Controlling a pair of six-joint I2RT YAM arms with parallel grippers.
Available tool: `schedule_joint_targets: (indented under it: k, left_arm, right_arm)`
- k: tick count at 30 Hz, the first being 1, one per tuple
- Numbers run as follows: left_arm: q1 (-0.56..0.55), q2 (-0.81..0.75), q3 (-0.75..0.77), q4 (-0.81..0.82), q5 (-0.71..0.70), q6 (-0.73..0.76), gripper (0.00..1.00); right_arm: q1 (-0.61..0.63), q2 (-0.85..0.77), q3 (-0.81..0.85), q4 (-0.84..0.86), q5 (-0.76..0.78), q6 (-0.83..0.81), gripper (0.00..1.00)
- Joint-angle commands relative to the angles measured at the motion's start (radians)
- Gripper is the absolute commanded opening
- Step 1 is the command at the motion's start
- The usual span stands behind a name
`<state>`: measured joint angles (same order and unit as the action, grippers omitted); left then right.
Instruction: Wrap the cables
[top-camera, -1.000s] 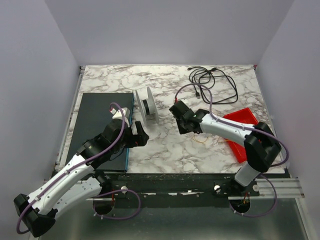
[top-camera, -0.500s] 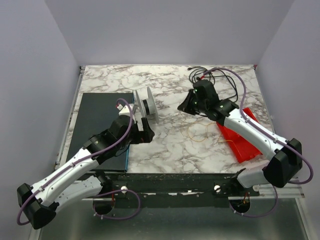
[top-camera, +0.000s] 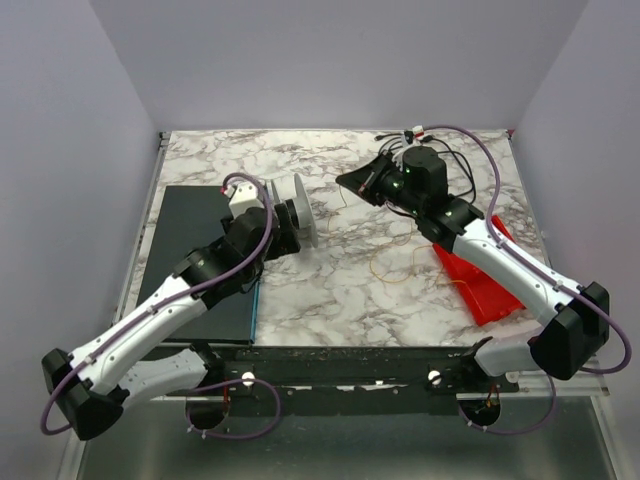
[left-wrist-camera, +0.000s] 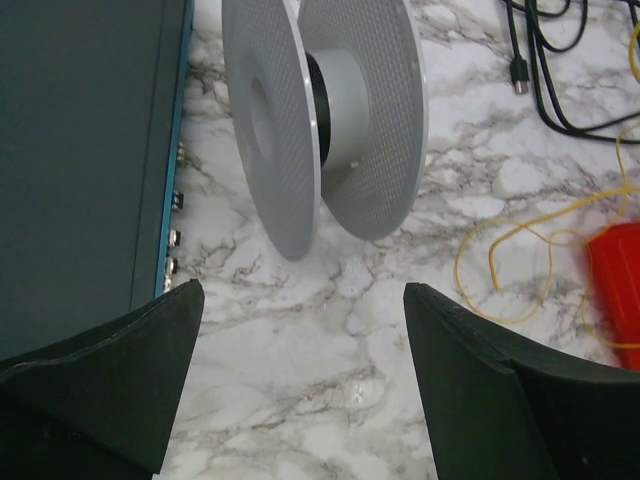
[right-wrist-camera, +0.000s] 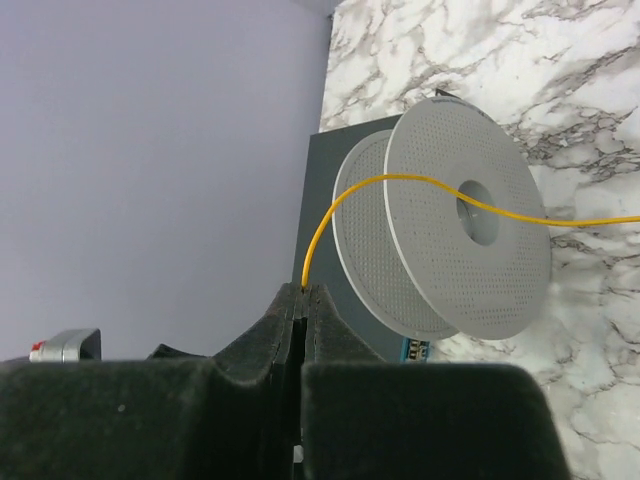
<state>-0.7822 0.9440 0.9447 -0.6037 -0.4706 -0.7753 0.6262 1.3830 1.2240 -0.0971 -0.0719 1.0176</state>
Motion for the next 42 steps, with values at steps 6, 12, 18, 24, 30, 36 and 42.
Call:
schedule_joint_targets:
  k: [6, 12, 18, 24, 30, 36, 42]
  left_arm:
    - [-0.004, 0.297, 0.201, -0.008, -0.215, 0.064, 0.69]
    - [-0.003, 0.406, 0.254, -0.038, -0.272, 0.096, 0.49]
    - [-0.004, 0.464, 0.230, 0.049, -0.238, 0.206, 0.43]
    - [-0.004, 0.462, 0.203, 0.098, -0.206, 0.288, 0.24]
    - [-0.003, 0.451, 0.173, 0.121, -0.176, 0.354, 0.08]
    - [-0.004, 0.409, 0.132, 0.130, -0.151, 0.375, 0.00]
    - [-0.008, 0.350, 0.140, 0.074, -0.098, 0.328, 0.00]
  right_arm:
    - [-0.005, -0.018, 0.031, 0.019, 0.069, -0.014, 0.01]
    - [-0.005, -0.073, 0.009, -0.014, 0.118, -0.039, 0.01]
    - [-0.005, -0.098, 0.015, -0.055, 0.151, -0.058, 0.01]
    - [-0.005, -0.111, 0.014, -0.073, 0.153, -0.063, 0.01]
    - [-0.005, -0.108, 0.012, -0.070, 0.150, -0.062, 0.01]
    - [-0.005, -0.096, 0.013, -0.066, 0.141, -0.062, 0.01]
    - [-0.005, -0.067, 0.031, -0.056, 0.113, -0.059, 0.01]
